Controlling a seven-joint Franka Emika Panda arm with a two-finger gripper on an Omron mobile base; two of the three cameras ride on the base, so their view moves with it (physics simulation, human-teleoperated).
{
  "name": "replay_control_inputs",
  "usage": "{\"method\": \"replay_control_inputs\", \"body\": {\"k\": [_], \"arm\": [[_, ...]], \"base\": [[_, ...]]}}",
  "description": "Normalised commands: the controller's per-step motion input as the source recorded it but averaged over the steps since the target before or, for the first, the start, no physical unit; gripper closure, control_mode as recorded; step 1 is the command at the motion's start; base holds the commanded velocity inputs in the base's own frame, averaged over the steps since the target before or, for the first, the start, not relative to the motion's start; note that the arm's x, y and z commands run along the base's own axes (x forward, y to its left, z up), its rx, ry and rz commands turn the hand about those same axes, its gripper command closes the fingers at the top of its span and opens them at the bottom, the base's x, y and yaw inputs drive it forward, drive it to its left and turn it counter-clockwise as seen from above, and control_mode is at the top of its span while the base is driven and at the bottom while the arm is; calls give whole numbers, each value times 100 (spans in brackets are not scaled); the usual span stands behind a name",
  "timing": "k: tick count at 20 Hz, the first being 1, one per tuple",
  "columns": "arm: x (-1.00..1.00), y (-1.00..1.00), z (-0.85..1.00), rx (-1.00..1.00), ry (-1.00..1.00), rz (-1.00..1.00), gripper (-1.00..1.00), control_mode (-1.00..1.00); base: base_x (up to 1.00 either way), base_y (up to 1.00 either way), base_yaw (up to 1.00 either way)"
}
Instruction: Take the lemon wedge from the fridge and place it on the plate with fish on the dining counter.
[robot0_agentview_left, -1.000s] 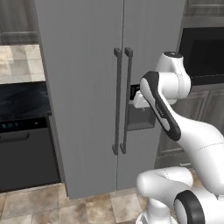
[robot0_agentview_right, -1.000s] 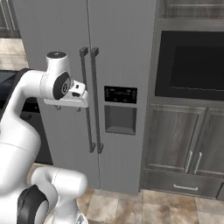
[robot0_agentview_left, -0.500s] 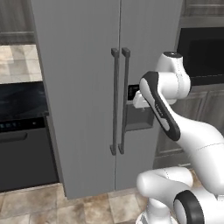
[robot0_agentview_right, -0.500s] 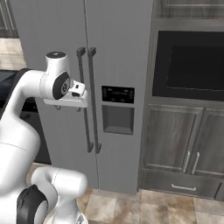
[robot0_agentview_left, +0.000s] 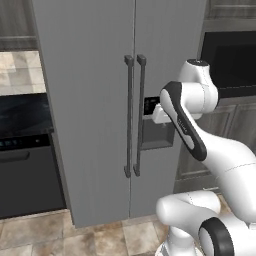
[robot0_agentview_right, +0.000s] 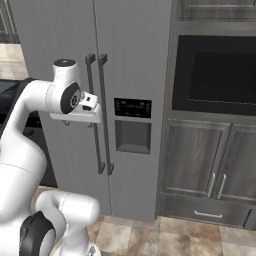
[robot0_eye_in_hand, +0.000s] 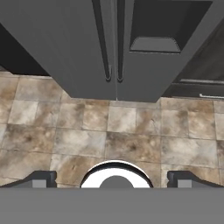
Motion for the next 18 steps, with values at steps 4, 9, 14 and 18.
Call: {"method": "replay_control_inputs", "body": {"k": [4,9,14,18], "arm": [[0,0,0,0,0,0,-100,100],[0,0,0,0,0,0,-100,100],[0,0,0,0,0,0,-100,-100],[0,0,4,0,-4,0,-100,-100]], "base": [[14,0,0],[22,0,0],[11,0,0],[0,0,0]]}}
